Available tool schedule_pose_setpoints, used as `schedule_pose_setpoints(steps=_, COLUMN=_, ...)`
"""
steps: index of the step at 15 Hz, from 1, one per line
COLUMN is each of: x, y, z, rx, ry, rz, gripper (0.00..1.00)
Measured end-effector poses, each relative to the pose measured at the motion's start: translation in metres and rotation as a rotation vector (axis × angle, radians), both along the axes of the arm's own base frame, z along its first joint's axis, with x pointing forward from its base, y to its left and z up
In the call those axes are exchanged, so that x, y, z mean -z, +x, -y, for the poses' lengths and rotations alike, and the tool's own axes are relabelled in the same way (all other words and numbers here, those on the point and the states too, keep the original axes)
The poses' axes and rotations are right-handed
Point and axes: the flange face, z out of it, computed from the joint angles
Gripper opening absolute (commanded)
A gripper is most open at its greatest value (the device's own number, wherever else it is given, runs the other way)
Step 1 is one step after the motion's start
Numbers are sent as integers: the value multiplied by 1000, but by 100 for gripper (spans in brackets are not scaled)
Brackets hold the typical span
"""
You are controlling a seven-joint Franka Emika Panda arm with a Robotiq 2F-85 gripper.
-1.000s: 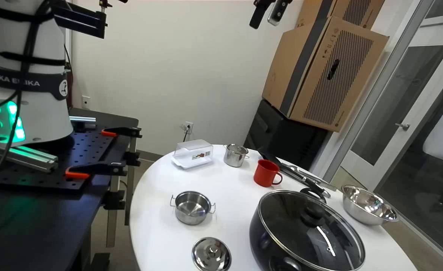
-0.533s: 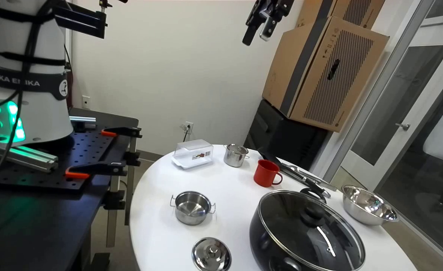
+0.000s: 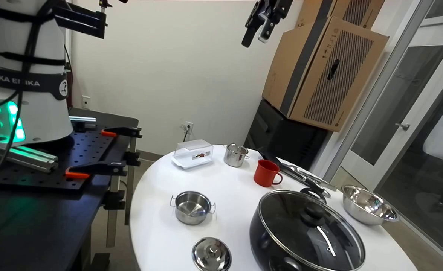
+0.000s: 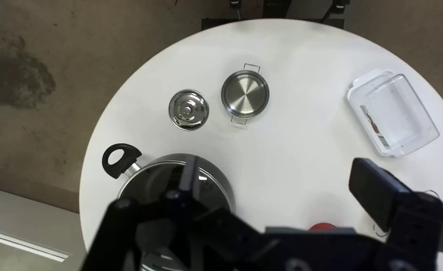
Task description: Remove the lid from the silver pot
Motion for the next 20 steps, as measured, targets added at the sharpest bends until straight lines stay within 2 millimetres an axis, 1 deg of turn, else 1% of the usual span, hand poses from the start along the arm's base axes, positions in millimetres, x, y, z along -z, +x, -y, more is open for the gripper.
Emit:
schedule_pose_setpoints(steps=1, x=6, y=1, z=-7, rx=-37, ry=2, rz=-21, gripper=100)
schedule_pose_setpoints(steps=3, x=25, y=7, z=-31, rx=-133, ry=8, rz=-63, gripper=100)
schedule_pose_setpoints(steps=5, x=52, y=16, z=-63, rx=-234, ry=11, rz=-100, gripper=100)
schedule_pose_setpoints(steps=8, x=97, y=30, z=-107, rx=-384, ry=9, rz=-162, gripper=100)
schedule_pose_setpoints(steps=11, x=136, y=43, z=-138, rx=-531, ry=4, rz=-227, gripper=100)
schedule_pose_setpoints(steps=13, x=156, y=51, z=-153, rx=-628, ry=-5, rz=-267, gripper=100)
schedule_pose_setpoints(steps=15, x=167, y=59, z=-163, rx=-718, ry=-33, rz=-311, gripper=100)
schedule_pose_setpoints(steps=16, x=167, y=62, z=-165, rx=-752, ry=-62, rz=-340, gripper=100)
schedule_pose_setpoints(steps=20, x=155, y=69, z=-168, rx=-783, ry=-98, rz=-364, gripper=100)
